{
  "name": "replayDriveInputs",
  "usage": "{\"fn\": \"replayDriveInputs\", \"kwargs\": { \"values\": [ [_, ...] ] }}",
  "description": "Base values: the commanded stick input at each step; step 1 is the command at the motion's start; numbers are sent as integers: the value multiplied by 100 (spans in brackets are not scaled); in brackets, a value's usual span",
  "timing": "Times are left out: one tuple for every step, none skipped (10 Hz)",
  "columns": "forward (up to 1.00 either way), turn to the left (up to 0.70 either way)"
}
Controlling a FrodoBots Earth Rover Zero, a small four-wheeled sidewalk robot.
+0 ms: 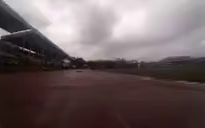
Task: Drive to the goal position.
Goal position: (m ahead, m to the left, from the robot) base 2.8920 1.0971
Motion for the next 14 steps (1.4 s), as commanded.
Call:
{"fn": "replayDriveInputs", "kwargs": {
  "values": [
    [50,0],
    [50,0],
    [50,0],
    [50,0],
    [50,0],
    [50,0],
    [50,0],
    [50,0],
    [50,0],
    [50,0],
    [50,0],
    [50,0],
    [50,0],
    [50,0]
  ]
}}
